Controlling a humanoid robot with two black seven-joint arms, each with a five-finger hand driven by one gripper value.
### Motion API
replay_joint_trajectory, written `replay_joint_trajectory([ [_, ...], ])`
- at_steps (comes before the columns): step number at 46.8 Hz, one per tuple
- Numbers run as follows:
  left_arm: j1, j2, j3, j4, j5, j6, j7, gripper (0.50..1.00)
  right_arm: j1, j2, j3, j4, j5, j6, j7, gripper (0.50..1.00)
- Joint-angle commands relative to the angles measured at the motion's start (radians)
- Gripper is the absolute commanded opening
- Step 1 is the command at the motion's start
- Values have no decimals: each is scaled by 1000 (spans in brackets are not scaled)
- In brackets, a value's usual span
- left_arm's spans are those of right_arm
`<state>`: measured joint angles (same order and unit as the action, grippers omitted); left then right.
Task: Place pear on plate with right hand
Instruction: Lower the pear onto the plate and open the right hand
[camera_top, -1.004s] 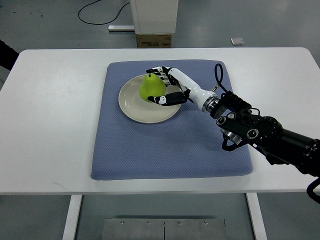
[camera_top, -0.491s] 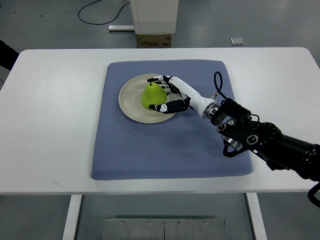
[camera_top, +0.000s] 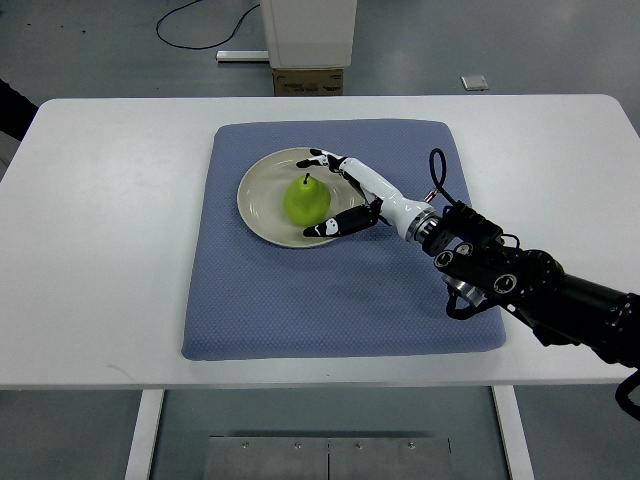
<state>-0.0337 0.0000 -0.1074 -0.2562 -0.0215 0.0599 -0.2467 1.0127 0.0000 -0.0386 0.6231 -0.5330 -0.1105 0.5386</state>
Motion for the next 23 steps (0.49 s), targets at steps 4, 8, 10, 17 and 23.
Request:
replay_joint_trajectory([
  [4,0,0,0,0,0,0,0,1000,3,0,2,-2,1,0,1,1000],
  [8,0,0,0,0,0,0,0,1000,4,0,23,-2,1,0,1,1000],
  [10,0,0,0,0,0,1,0,1000,3,0,46,-2,1,2,1,1000],
  [17,0,0,0,0,0,0,0,1000,6,0,74,0,1,5,1,1000],
  [23,0,0,0,0,0,0,0,1000,6,0,75,0,1,9,4,1000],
])
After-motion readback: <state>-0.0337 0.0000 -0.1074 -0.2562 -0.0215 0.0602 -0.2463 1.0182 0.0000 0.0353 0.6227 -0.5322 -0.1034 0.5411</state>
